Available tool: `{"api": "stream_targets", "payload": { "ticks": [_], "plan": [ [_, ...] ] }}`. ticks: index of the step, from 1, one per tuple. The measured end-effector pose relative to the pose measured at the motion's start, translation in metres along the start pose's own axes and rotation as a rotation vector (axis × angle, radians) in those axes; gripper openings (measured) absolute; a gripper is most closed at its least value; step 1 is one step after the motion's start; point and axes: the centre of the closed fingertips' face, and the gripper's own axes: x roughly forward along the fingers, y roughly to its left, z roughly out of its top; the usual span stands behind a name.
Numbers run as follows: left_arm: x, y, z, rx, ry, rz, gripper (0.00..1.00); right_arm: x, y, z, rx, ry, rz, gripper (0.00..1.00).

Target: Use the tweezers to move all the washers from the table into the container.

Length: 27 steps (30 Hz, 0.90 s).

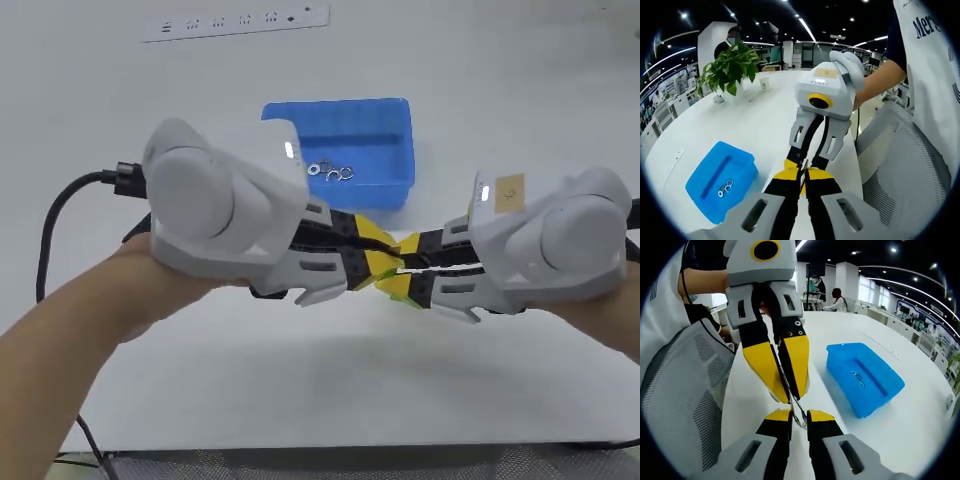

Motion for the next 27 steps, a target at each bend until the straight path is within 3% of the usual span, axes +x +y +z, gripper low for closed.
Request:
{"api": "stream_targets", "payload": {
  "ticks": [18,27],
  "plan": [
    [0.0,0.0063,-0.0006,-0.016,-0.004,0.014,0.07,0.0041,-0.0014,-0.0009,0.016,0.005,0.012,0.12],
    [0.005,0.0082,0.0019,-0.029,-0.013,-0.003,0.07,0.0036,-0.0035,-0.0033,0.007,0.018,0.014,0.1]
  ]
}}
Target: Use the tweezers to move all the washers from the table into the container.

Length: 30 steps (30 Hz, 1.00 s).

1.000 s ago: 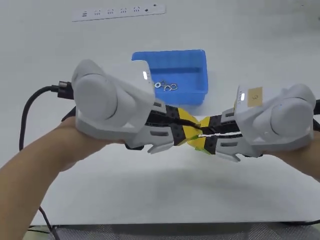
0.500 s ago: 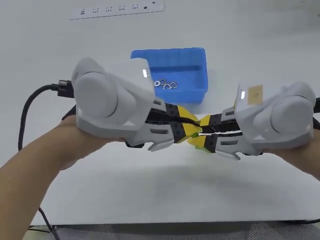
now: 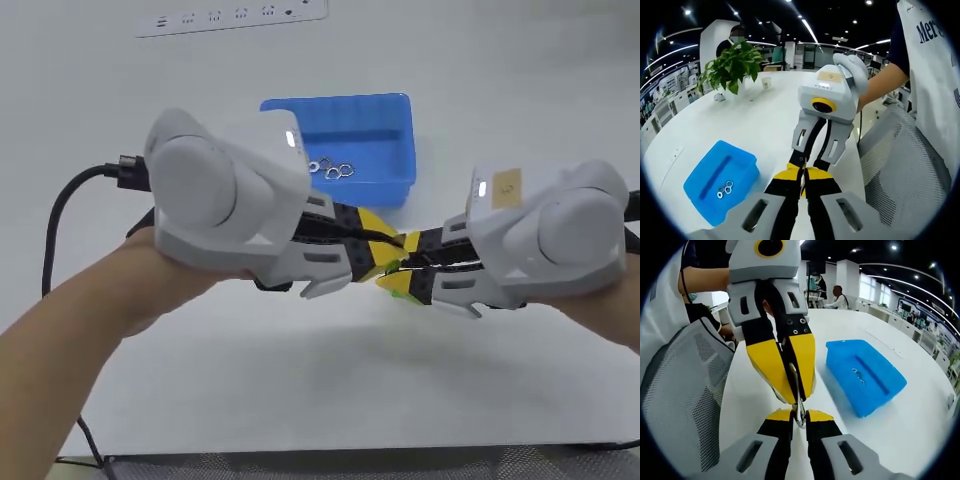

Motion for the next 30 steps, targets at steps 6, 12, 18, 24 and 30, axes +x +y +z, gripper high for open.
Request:
{"api": "stream_targets", "payload": {
  "ticks": [6,12,18,24,30],
  "plan": [
    [-0.002,-0.002,-0.001,-0.006,0.003,-0.005,0.07,0.001,0.002,0.001,-0.015,0.003,-0.007,0.1],
    [-0.009,-0.008,-0.004,-0.002,0.013,-0.005,0.07,0.003,0.009,0.004,-0.043,0.006,0.006,0.11],
    [-0.021,-0.009,0.004,-0.007,-0.005,0.001,0.07,-0.002,0.013,0.017,-0.054,-0.012,0.014,0.11],
    [-0.036,-0.004,0.013,0.026,-0.007,0.018,0.07,-0.004,0.009,0.035,-0.073,-0.034,0.021,0.11],
    [-0.048,0.001,0.019,0.054,-0.014,0.035,0.07,-0.005,0.006,0.05,-0.107,-0.039,0.019,0.11]
  ]
}}
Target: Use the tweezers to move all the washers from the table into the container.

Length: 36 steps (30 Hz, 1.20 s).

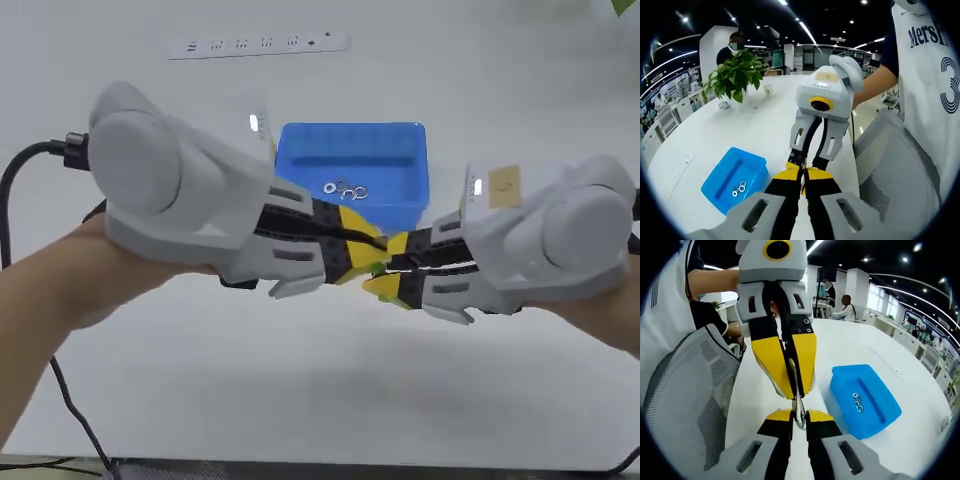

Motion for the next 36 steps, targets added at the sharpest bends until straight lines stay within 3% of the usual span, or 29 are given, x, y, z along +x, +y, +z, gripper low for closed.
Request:
{"api": "stream_targets", "payload": {
  "ticks": [11,19,30,36],
  "plan": [
    [-0.011,0.006,0.01,0.033,-0.007,0.024,0.07,-0.002,-0.006,0.016,-0.026,-0.007,-0.016,0.11],
    [-0.02,0.02,0.019,0.062,-0.022,0.041,0.07,-0.003,-0.02,0.031,-0.061,-0.008,-0.036,0.11],
    [-0.022,0.057,0.03,0.098,-0.039,0.07,0.07,0.002,-0.059,0.045,-0.12,-0.001,-0.073,0.11],
    [-0.021,0.081,0.028,0.105,-0.052,0.073,0.07,0.011,-0.086,0.046,-0.13,0.003,-0.098,0.11]
  ]
}}
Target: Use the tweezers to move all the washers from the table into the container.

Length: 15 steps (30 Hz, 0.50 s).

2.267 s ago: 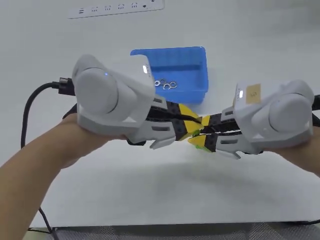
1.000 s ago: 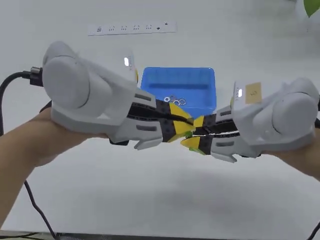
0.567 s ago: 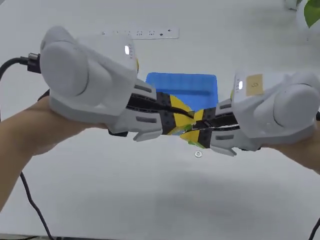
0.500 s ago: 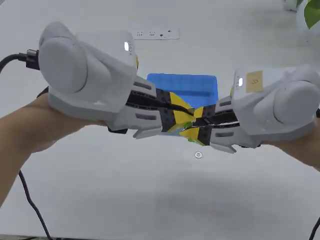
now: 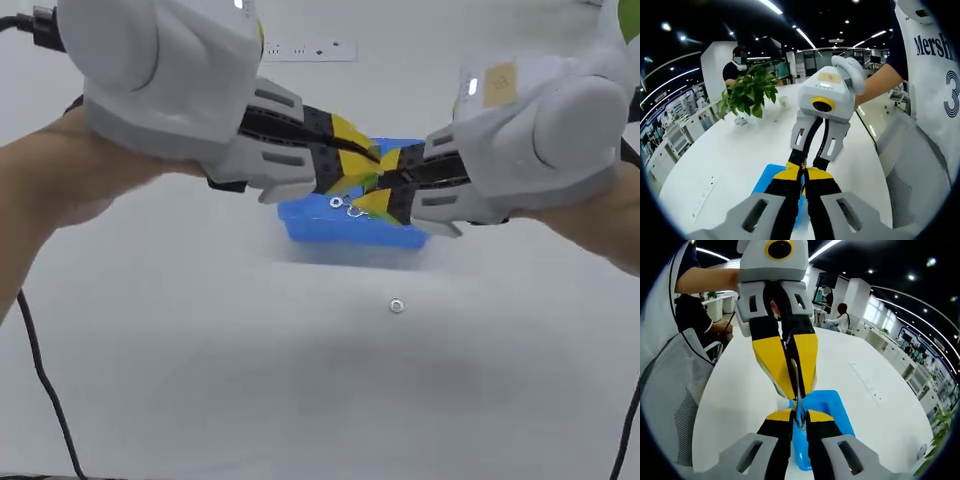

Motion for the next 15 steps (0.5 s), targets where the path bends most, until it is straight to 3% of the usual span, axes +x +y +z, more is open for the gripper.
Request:
{"api": "stream_targets", "payload": {
  "ticks": [6,15],
  "plan": [
    [0.01,0.026,-0.015,0.011,0.016,-0.008,0.07,0.016,-0.019,-0.008,0.014,0.007,-0.006,0.11],
    [0.029,0.042,-0.044,-0.037,0.021,-0.03,0.07,0.04,-0.031,-0.035,0.054,0.042,0.012,0.11]
  ]
}}
